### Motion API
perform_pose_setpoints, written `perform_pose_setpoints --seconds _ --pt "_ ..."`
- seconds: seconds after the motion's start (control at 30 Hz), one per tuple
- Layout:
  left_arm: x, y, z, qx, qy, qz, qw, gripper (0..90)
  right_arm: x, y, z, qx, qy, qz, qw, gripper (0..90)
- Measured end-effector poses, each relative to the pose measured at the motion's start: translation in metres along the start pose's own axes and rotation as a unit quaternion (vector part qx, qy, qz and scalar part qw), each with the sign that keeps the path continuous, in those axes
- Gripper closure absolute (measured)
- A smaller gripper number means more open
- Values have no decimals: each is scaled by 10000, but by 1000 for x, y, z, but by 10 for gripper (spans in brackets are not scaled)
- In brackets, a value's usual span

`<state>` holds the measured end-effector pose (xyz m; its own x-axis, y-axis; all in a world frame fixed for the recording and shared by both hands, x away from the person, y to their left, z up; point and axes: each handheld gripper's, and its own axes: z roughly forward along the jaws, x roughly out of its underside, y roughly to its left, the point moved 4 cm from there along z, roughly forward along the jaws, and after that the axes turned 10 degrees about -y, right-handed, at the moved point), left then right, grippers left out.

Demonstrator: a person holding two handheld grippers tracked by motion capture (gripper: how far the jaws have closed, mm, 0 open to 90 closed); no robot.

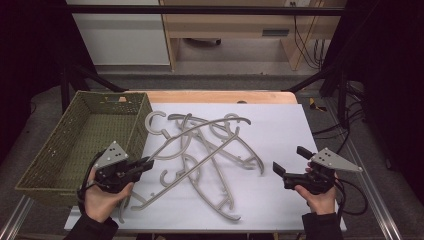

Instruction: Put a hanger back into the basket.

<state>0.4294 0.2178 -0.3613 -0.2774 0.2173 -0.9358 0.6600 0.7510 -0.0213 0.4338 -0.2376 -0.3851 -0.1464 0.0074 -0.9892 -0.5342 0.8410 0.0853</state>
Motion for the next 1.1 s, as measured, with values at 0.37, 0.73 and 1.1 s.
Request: perform_pose_setpoints --seconds 0.37,0.73,1.1 --pt "-21 28 -5 -224 -30 113 9997 815 0 0 0 -11 -6 -6 10000 16" --pt "-39 91 -13 -552 88 64 9984 814 0 -1 0 20 20 -3 10000 16" --pt "-45 139 -36 -941 132 10 9955 815 1 -1 1 11 49 3 10000 16"
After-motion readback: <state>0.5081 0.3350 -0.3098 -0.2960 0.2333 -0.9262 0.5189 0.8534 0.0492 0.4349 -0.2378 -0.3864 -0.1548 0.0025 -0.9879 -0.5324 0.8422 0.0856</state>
